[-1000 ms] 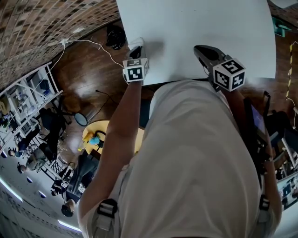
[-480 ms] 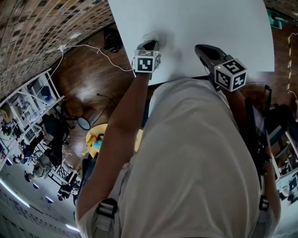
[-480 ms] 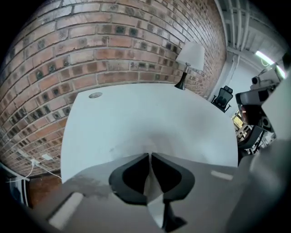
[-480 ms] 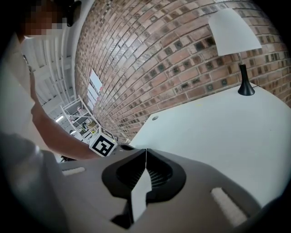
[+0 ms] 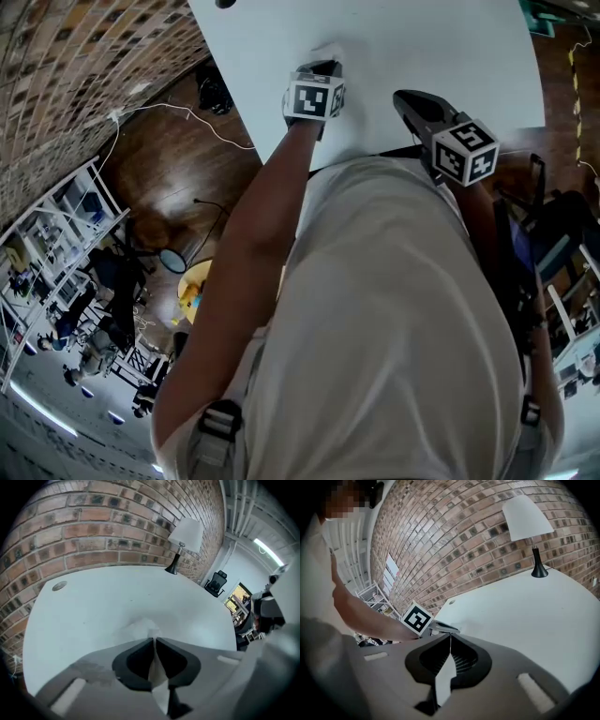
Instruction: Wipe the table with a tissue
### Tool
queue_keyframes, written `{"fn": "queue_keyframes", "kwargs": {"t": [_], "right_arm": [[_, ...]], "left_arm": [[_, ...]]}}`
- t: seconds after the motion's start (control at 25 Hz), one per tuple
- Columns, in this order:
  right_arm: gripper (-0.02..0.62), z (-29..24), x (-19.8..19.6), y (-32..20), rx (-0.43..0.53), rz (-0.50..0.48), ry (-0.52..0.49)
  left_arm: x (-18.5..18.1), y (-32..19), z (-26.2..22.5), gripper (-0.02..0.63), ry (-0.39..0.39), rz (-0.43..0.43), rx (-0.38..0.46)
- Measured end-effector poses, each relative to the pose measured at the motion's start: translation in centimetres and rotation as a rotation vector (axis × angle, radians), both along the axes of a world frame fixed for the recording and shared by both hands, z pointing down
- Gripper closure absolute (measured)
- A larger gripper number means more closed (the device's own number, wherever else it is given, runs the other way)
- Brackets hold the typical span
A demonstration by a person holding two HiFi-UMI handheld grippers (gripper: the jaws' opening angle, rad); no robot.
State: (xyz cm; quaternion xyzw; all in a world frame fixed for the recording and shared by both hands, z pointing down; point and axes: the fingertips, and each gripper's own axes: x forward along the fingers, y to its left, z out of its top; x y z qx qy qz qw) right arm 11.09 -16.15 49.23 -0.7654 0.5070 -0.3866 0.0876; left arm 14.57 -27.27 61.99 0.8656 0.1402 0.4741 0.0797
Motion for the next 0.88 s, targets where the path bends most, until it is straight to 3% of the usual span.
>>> {"fn": "queue_keyframes", "kwargs": {"t": [0.12, 0.36, 0.52, 0.72, 0.88], "right_arm": [[0.584, 0.1, 0.1, 0.6, -0.003, 0.008, -0.003], [0.584, 0.1, 0.2, 0.0, 0.012, -0.007, -0.008], [0.584, 0.1, 0.2, -1.4, 0.023, -0.04, -0.007], [0.584, 0.2, -0.1, -2.5, 0.027, -0.077, -0.008], [0.584, 0.3, -0.4, -3.0, 0.02, -0.094, -0.01]], "left_arm": [[1.2, 1.6, -0.6, 0.583, 0.008, 0.042, -0.028], [-1.7, 0.4, -1.3, 0.584, -0.102, 0.026, -0.047], [-5.5, -3.6, -1.4, 0.584, -0.104, -0.068, -0.012], [-9.0, -9.8, -2.4, 0.584, 0.016, -0.24, 0.035], [-9.4, -15.3, -2.7, 0.584, 0.078, -0.396, 0.089]]}}
